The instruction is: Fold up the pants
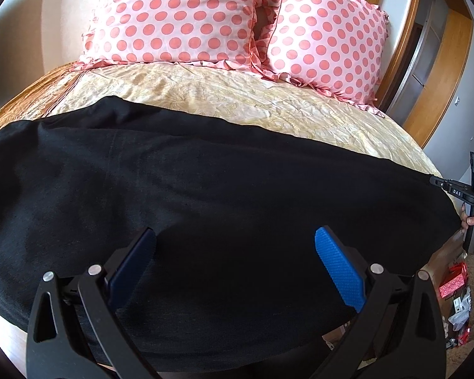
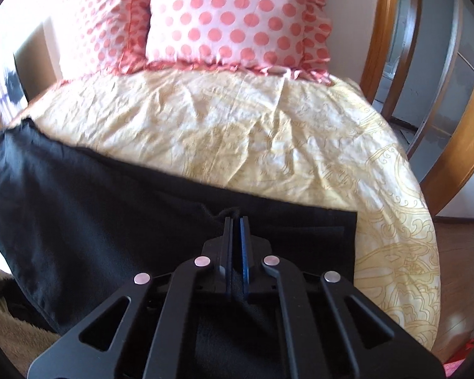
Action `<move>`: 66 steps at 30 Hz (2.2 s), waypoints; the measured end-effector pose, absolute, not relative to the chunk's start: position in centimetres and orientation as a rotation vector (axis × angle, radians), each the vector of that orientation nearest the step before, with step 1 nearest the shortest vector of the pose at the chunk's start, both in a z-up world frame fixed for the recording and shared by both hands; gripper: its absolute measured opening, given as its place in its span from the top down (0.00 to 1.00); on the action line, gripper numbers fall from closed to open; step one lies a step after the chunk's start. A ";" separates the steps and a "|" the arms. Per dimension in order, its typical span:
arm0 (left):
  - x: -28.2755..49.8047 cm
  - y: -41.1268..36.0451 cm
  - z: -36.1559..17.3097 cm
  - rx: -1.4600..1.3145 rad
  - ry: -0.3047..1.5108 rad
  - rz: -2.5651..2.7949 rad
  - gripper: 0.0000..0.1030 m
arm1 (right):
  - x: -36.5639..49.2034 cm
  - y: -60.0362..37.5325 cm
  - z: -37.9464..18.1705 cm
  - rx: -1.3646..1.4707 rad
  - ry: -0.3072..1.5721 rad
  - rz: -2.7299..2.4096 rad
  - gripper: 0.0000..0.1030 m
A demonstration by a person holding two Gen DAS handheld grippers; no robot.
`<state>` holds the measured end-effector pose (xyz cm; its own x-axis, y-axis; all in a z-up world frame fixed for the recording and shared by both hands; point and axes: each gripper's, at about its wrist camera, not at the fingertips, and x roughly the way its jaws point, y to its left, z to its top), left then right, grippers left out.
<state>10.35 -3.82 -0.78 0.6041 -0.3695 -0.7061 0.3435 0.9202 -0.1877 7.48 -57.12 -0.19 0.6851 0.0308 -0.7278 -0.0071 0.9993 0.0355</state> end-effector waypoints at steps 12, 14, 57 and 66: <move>10.2 -2.8 -0.6 -0.067 0.814 -0.411 0.02 | 7.8 -58.7 -0.7 0.018 0.863 -0.281 0.89; 9.9 -2.5 -0.5 -0.077 0.802 -0.414 0.02 | 6.4 -59.4 0.1 0.072 0.825 -0.330 0.80; 7.8 0.2 -0.7 -0.110 0.748 -0.472 0.02 | -7.7 -56.7 1.3 0.716 0.491 -0.591 0.90; 8.2 1.8 0.1 -0.133 0.727 -0.424 0.02 | -0.8 -48.7 5.5 0.603 0.492 -0.226 0.90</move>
<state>8.18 1.79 0.06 0.6669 -0.4204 -0.6152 0.3292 0.9069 -0.2630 -0.77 -48.73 5.48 0.8613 -0.0612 -0.5044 0.3422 0.8036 0.4869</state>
